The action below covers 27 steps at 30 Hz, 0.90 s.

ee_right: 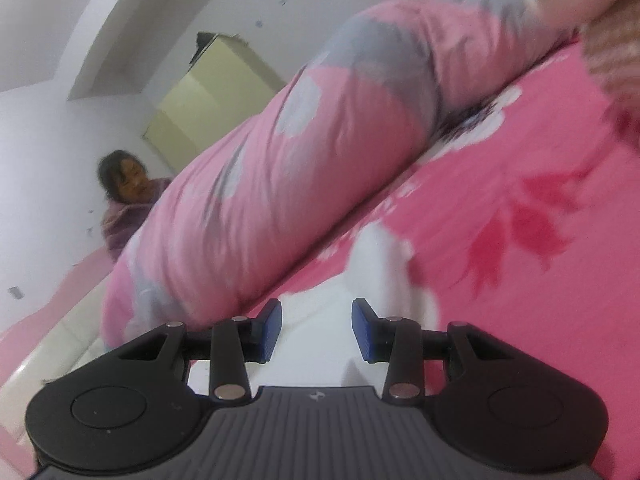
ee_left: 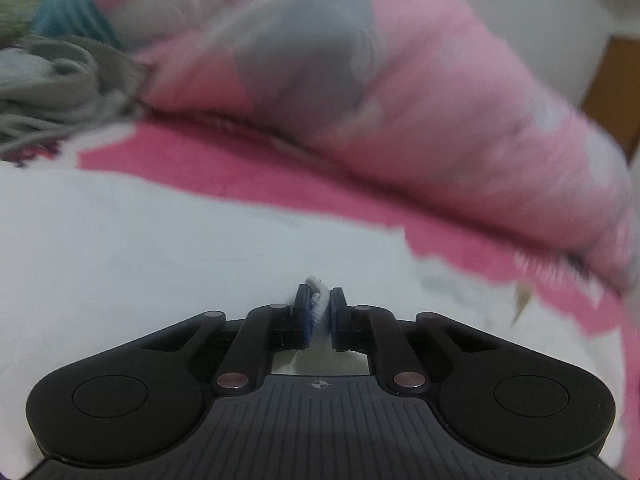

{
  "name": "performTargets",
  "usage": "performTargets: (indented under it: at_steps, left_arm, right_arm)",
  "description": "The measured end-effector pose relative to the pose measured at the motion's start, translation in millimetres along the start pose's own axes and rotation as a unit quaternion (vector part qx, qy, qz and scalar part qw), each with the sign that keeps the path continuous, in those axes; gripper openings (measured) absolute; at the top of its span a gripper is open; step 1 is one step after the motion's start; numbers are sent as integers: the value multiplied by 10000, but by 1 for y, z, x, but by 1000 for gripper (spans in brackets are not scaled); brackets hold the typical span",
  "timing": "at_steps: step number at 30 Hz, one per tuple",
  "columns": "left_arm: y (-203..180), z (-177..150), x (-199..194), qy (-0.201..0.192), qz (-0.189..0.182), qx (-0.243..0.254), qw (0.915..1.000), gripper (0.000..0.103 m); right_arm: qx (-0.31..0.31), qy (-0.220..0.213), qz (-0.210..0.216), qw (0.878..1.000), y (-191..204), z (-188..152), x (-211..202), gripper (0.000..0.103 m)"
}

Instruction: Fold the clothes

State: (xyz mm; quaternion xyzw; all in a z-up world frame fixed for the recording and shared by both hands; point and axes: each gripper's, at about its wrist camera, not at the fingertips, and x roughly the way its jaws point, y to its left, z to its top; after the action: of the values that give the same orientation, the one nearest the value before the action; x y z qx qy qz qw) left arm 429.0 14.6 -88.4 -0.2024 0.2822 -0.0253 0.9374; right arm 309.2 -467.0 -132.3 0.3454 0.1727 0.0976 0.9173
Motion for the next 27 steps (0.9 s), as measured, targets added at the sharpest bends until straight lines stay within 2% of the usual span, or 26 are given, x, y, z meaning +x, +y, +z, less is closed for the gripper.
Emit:
performTargets:
  at_steps: [2, 5, 10, 15, 20, 24, 27]
  left_arm:
    - [2, 9, -27, -339, -59, -229, 9991, 6]
    - [4, 15, -48, -645, 179, -185, 9976, 6]
    - [10, 13, -37, -397, 685, 1, 9969, 6]
    - [15, 0, -47, -345, 1075, 110, 9935, 6]
    - [21, -18, -67, -403, 1552, 59, 9871, 6]
    - [26, -23, -78, -394, 1672, 50, 9851, 6]
    - [34, -25, -71, -195, 1788, 12, 9837, 6]
  right_arm:
    - [-25, -71, -89, 9999, -1, 3, -2, 41]
    - [-104, -124, -226, 9996, -2, 5, -2, 41]
    - [-277, 147, -314, 9990, -4, 5, 5, 41]
    - [-442, 524, -496, 9964, -8, 7, 12, 41]
    - [-297, 570, -638, 9959, -15, 5, 14, 41]
    - [-260, 531, -683, 9959, -17, 5, 12, 41]
    - [-255, 535, -695, 9958, -18, 5, 12, 41]
